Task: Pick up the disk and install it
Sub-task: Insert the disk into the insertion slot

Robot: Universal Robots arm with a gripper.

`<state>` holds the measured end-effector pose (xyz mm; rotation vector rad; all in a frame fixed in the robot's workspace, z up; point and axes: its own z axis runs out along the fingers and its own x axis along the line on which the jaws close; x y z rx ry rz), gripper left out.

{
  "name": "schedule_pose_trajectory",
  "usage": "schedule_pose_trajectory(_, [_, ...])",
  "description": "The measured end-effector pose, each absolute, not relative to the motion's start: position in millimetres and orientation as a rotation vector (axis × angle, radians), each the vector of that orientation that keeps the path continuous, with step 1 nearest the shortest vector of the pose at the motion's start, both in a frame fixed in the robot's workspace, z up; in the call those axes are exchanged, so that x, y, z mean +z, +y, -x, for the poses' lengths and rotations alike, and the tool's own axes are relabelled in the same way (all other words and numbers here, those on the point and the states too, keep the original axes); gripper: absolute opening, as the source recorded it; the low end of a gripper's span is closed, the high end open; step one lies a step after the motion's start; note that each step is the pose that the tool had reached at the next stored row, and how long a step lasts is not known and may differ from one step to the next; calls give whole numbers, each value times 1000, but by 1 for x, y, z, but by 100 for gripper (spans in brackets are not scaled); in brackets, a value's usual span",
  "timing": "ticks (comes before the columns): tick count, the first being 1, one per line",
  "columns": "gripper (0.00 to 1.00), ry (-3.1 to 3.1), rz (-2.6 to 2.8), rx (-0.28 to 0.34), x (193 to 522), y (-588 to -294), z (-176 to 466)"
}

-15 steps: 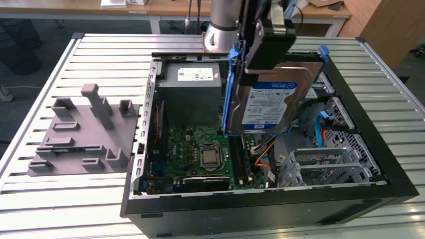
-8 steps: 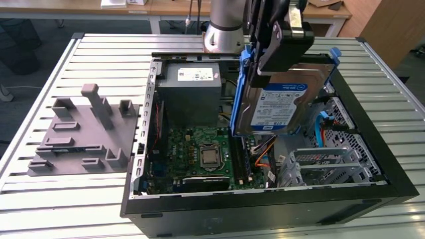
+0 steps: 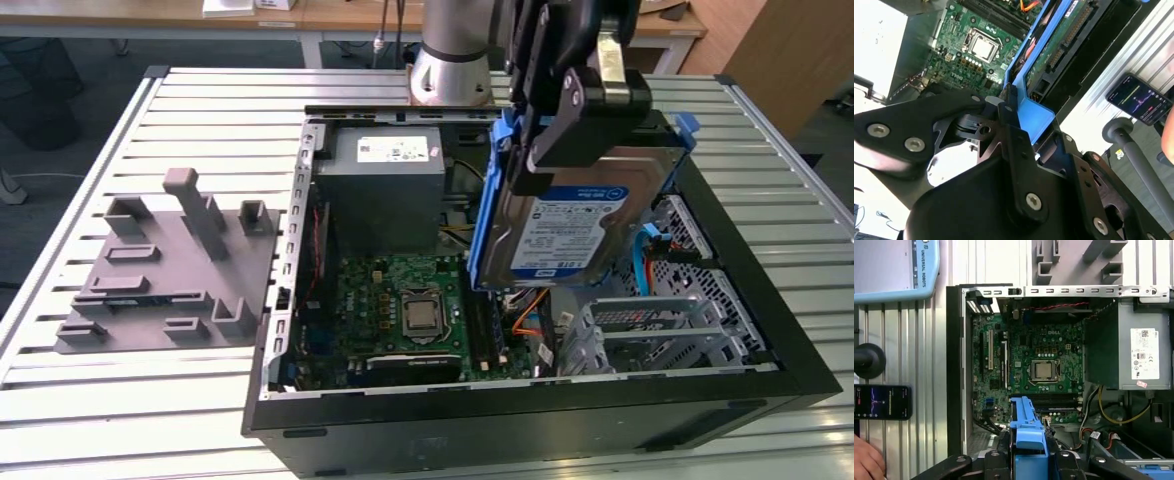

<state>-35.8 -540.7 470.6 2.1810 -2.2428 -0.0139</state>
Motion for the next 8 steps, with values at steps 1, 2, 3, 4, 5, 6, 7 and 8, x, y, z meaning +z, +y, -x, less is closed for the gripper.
schedule_pose_trajectory(1, [37,-2240,-2184,-14,470,-541,34])
schedule_pose_trajectory(2, [37,-2237,-2187,-14,469,-541,31])
schedule_pose_trajectory(3, [37,-2236,-2188,-14,469,-541,29])
schedule_pose_trajectory(4, [37,-2235,-2189,-14,468,-541,27])
schedule_pose_trajectory(5, [37,-2235,-2189,-14,468,-542,26])
schedule_pose_trajectory(6, [37,-2235,-2189,-14,468,-542,25])
schedule_pose_trajectory(7, [37,-2235,-2189,-14,468,-542,26])
schedule_pose_trajectory(8, [37,-2235,-2189,-14,468,-542,26])
